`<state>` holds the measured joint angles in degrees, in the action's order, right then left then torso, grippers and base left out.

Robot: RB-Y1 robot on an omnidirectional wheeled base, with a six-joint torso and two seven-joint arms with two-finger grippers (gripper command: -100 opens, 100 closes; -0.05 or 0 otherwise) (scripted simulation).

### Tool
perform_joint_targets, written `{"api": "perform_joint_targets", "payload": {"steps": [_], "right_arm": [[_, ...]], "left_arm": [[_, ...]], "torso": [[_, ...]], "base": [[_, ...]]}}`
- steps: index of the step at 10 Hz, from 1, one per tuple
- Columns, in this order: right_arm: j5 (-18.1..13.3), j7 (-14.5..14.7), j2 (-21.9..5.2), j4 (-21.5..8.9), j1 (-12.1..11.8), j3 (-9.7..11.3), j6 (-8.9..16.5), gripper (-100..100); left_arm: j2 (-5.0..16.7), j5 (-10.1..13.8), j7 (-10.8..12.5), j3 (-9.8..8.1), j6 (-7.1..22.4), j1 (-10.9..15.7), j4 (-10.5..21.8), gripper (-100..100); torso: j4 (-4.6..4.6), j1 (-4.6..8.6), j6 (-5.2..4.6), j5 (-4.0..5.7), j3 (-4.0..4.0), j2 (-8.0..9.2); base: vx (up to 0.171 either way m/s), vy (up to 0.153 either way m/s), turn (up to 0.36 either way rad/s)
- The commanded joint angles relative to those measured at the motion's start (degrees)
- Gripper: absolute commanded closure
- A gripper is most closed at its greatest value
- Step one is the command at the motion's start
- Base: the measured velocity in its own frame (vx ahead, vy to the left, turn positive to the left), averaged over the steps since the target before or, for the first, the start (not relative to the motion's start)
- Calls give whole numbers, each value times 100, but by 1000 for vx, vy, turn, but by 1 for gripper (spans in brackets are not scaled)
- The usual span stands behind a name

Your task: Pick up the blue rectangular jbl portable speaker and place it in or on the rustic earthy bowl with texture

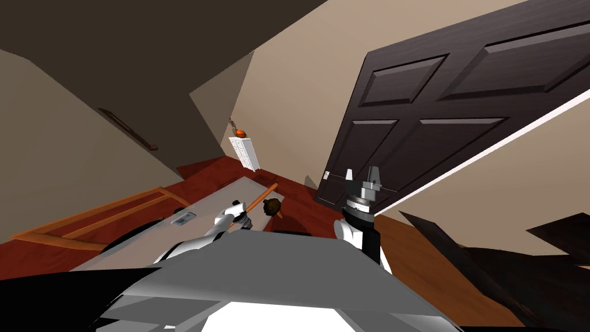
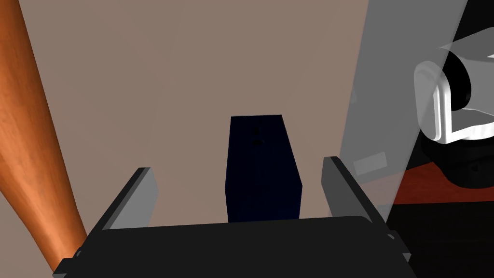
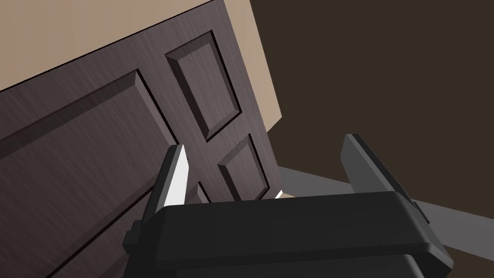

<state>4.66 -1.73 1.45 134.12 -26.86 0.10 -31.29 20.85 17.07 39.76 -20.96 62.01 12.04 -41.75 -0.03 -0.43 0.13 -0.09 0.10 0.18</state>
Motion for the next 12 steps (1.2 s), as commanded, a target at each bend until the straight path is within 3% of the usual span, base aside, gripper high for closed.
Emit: {"api": "perform_joint_targets", "payload": {"steps": [1, 3, 4, 6, 7, 9, 10, 12], "right_arm": [[0, 0, 0, 0, 0, 0, 0, 0], [0, 0, 0, 0, -2, -1, 0, 0], [0, 0, 1, 0, -2, 0, 0, 0], [0, 0, 0, 0, -1, 0, 0, 0], [0, 0, 0, 0, -2, -1, 0, 0], [0, 0, 0, 0, -2, -1, 0, 0], [0, 0, 0, 0, -2, -1, 0, 0], [0, 0, 0, 0, -1, -1, 0, 0]], "left_arm": [[-64, -47, 286, 105, 27, 37, -72, -100], [-64, -47, 481, 105, 27, 37, -72, -100], [-176, -124, 716, 313, 0, 137, -79, -100], [-176, -124, 976, 313, 0, 137, -79, -100], [-288, -201, 1162, 522, -28, 237, -87, -100], [-288, -201, 1442, 522, -28, 237, -87, -100], [-400, -278, 1603, 730, -55, 337, -94, -100], [-400, -278, 1936, 730, -55, 337, -94, -100]], "torso": [[0, 0, 0, 0, 0, 0], [2, 10, 9, 2, -5, -12], [5, 23, 7, 5, -14, -28], [-1, 4, 7, 1, 4, 5], [2, 8, 9, 2, -6, -14], [-1, 1, 9, 0, 2, 2], [2, 8, 10, 1, -6, -13], [0, -1, 8, 0, 0, -2]], "base": [[-123, 94, -168], [-38, 27, 28], [-118, 52, -233], [-94, 67, -85], [-112, 82, -281], [-94, 62, -46], [-95, 79, -215], [-94, 63, -85]]}}
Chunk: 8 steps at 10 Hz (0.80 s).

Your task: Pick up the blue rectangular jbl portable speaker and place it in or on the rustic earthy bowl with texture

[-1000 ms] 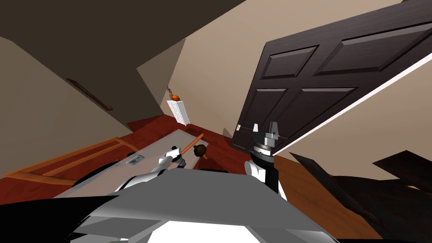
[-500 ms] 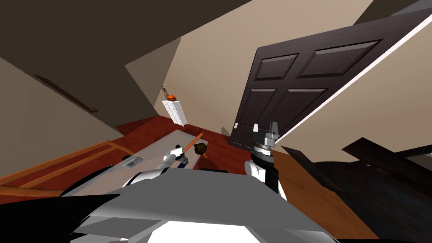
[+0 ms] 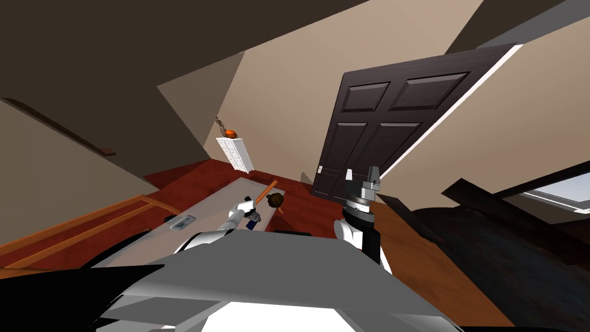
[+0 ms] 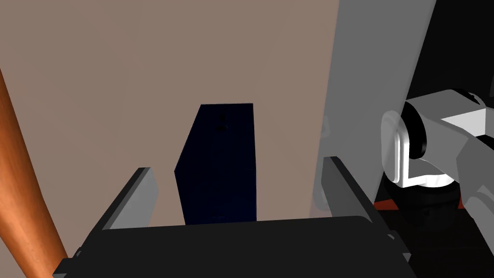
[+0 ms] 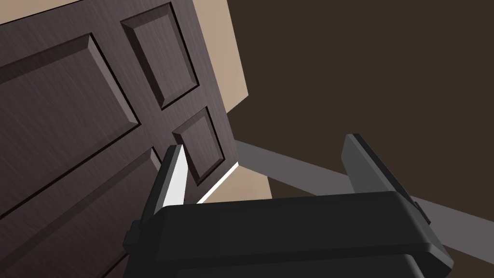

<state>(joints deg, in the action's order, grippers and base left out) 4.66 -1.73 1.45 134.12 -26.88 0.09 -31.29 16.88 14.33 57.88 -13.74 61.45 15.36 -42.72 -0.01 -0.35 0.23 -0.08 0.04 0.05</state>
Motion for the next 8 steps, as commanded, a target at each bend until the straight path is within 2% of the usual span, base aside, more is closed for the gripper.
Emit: {"api": "perform_joint_targets", "payload": {"steps": [1, 2, 6, 7, 8], "right_arm": [[0, 0, 0, 0, 0, 0, 0, 0], [0, 0, 0, 0, 0, 0, 0, 0], [0, 0, 0, 0, -1, 0, 0, 0], [0, 0, 0, 0, -1, 0, 0, 0], [0, 0, 0, 0, -1, 0, 0, 0]], "left_arm": [[0, 0, 0, 0, 0, 0, 0, -100], [1, 0, 37, 1, 2, 0, 0, 100], [-1, -1, 29, 3, 5, -1, 1, 100], [-1, 0, 29, 3, 5, -1, 1, 0], [108, 73, -257, -201, 29, -95, 10, 100]], "torso": [[0, 0, 0, 0, 0, 0], [3, 11, -1, 2, -9, -16], [7, 18, 1, 4, -19, -33], [7, 18, 1, 4, -19, -33], [7, 18, 0, 4, -20, -34]], "base": [[-25, 14, 5], [-6, 4, -2], [0, 0, 0], [0, 0, 0], [116, -72, 245]]}}
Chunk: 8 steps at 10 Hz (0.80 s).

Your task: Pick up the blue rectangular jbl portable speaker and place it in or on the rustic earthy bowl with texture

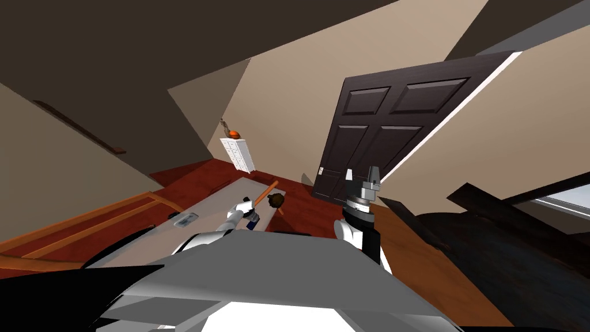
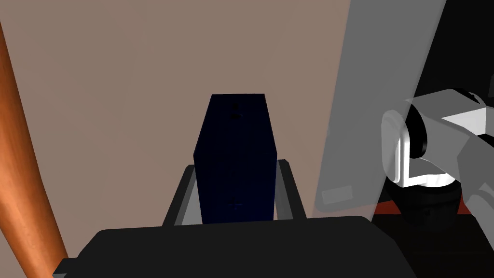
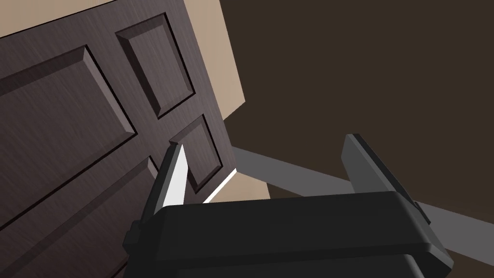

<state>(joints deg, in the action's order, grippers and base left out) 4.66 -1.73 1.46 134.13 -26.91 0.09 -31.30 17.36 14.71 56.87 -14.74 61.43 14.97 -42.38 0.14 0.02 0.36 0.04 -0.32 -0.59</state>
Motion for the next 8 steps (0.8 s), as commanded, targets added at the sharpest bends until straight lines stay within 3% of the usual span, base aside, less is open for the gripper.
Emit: {"api": "perform_joint_targets", "payload": {"steps": [1, 2, 4, 5, 7, 8], "right_arm": [[0, 0, 0, 0, 0, 0, 0, 0], [0, 0, 0, 0, 0, 0, 0, 0], [0, 0, 0, 1, 0, 0, 0, 0], [0, 0, 0, 0, 2, 1, 0, 0], [0, 0, 0, 0, 1, 1, 0, 0], [0, 0, 0, 0, 2, 0, 0, 0]], "left_arm": [[61, 34, -240, -100, 31, -56, -24, 100], [173, 111, -442, -308, 58, -156, -17, 100], [173, 111, -735, -308, 58, -156, -17, 100], [285, 188, -933, -516, 85, -257, -9, 100], [285, 188, -1229, -516, 85, -257, -9, 100], [397, 265, -1414, -725, 113, -357, -2, 100]], "torso": [[0, 0, 0, 0, 0, 0], [1, 14, -10, 0, -10, -19], [5, 12, -11, 0, -23, -39], [-2, 1, -13, -4, -3, -3], [0, 14, -5, 0, -3, -4], [-5, -1, -10, -3, 2, 3]], "base": [[153, -105, 195], [239, -111, 269], [104, -68, 53], [74, -96, 195], [80, -75, 92], [138, -91, 198]]}}
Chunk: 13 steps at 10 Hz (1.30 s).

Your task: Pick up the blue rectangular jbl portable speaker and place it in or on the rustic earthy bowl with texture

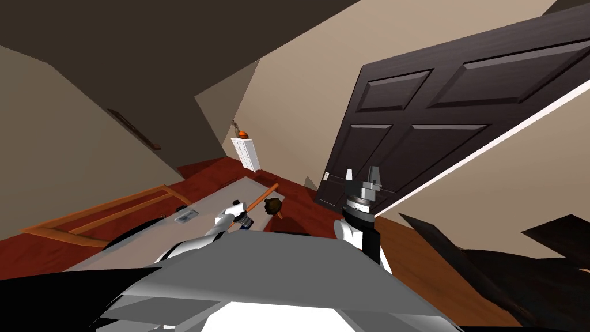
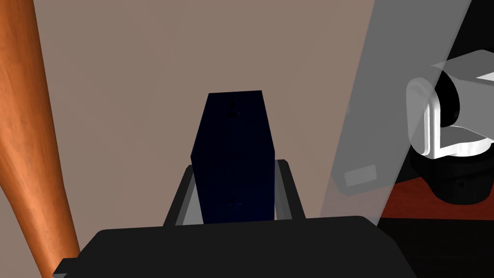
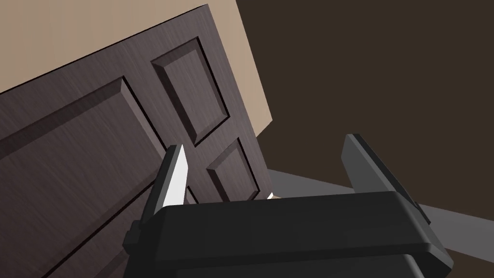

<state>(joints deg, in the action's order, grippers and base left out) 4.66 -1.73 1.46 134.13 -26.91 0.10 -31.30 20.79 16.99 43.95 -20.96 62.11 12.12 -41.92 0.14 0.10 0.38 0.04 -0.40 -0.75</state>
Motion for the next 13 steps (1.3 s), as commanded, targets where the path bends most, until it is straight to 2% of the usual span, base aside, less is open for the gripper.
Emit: {"api": "perform_joint_targets", "payload": {"steps": [1, 2, 3, 5, 6, 8, 9, 11, 12, 13], "right_arm": [[0, 0, 0, 0, 0, 0, 0, 0], [0, 0, 0, 0, 1, 0, 0, 0], [0, 0, -1, 0, 2, 0, 0, 0], [0, 0, 0, 0, 1, 0, 0, 0], [0, 0, -1, 0, 2, 0, 0, 0], [0, 0, 0, 0, 1, 0, 0, 0], [0, 0, -1, 0, 2, 0, 0, 0], [0, 0, 0, 0, 1, 0, 0, 0], [0, 0, -1, 0, 2, 0, 0, 0], [0, 0, 0, 0, 0, 0, 0, 0]], "left_arm": [[53, 38, -286, -103, 45, -71, -48, 100], [53, 38, -432, -103, 45, -71, -48, 100], [165, 115, -597, -311, 72, -172, -40, 100], [165, 115, -924, -311, 72, -172, -40, 100], [277, 192, -1079, -520, 99, -272, -33, 100], [277, 192, -1421, -520, 99, -272, -33, 100], [389, 269, -1589, -728, 126, -372, -25, 100], [389, 269, -1890, -728, 126, -372, -25, 100], [501, 346, -2052, -936, 154, -472, -18, 100], [501, 346, -2210, -936, 154, -472, -18, 100]], "torso": [[0, 0, 0, 0, 0, 0], [1, 0, -6, -1, -3, -3], [-4, -15, -13, -6, 8, 16], [-2, 3, -10, 1, 5, 9], [-5, -15, -17, -3, 11, 20], [-3, 7, -18, 2, 1, 1], [-6, -5, -25, 2, 8, 14], [-3, 10, -20, 6, 6, 11], [-7, -4, -28, 3, 12, 21], [-3, 8, -17, 8, 5, 9]], "base": [[137, -92, 179], [53, -36, 15], [99, -110, 171], [78, -66, 96], [106, -85, 220], [96, -81, 83], [100, -90, 178], [74, -81, 97], [111, -102, 223], [106, -109, 161]]}}
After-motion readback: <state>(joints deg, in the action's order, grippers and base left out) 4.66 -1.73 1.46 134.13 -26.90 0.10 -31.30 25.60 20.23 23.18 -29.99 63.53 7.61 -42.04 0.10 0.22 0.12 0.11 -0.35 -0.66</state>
